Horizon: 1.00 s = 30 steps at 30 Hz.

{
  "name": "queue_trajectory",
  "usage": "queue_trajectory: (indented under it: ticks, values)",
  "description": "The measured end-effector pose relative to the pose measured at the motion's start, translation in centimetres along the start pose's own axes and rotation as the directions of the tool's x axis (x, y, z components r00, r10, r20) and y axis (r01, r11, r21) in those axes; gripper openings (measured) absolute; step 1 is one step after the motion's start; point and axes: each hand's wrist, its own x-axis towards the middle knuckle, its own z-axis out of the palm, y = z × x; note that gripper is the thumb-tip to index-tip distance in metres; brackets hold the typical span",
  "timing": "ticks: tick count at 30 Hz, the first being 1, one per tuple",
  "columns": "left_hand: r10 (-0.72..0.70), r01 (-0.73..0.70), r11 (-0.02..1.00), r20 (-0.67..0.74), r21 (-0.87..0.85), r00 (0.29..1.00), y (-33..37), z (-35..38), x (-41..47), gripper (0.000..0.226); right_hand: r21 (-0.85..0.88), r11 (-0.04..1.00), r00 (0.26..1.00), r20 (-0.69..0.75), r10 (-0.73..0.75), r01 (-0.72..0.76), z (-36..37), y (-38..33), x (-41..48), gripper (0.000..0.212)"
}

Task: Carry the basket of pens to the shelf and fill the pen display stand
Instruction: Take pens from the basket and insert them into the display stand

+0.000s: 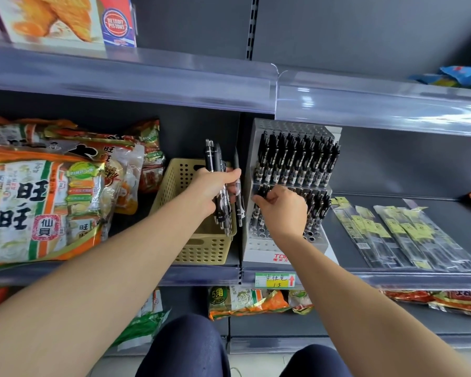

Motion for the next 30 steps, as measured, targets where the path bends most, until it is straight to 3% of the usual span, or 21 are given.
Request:
queue_trajectory:
  ticks: [5, 14, 19, 24, 27, 30]
  values:
    - [-0.013, 0.013, 1.000, 0.001, 0.013, 1.000, -0.1, -0.1, 0.1, 0.035, -0.109, 0.993, 0.996, 0.073, 0.049, -0.041, 0.4, 0.4, -0.3, 0.040]
    - [0.009, -0.009, 1.000, 0.014, 0.012, 1.000, 0.0, 0.1, 0.0, 0.019, -0.253, 0.967, 0.989, 0.144, 0.019, 0.018, 0.6, 0.1, -0.2, 0.041]
    - [-0.015, 0.015, 1.000, 0.015, 0.002, 1.000, -0.1, 0.2, 0.1, 0.030, -0.295, 0.955, 0.986, 0.169, 0.006, 0.045, 0.4, 0.2, -0.4, 0.044]
    - [-0.067, 0.069, 0.996, 0.038, -0.049, 0.997, 0.1, 0.5, -0.3, 0.014, -0.097, 0.981, 0.980, 0.122, -0.154, 0.166, -0.4, 1.2, -1.0, 0.018]
    - [-0.116, 0.120, 0.989, 0.045, -0.084, 0.992, 0.0, 0.9, -0.4, 0.019, 0.072, 0.939, 0.941, -0.016, -0.337, 0.337, -1.0, 1.3, -1.4, 0.039]
    - [-0.183, 0.188, 0.979, 0.068, -0.076, 0.981, -0.2, 1.4, -0.8, 0.015, 0.136, 0.853, 0.860, -0.178, -0.478, 0.503, -1.7, 0.5, -1.5, 0.037]
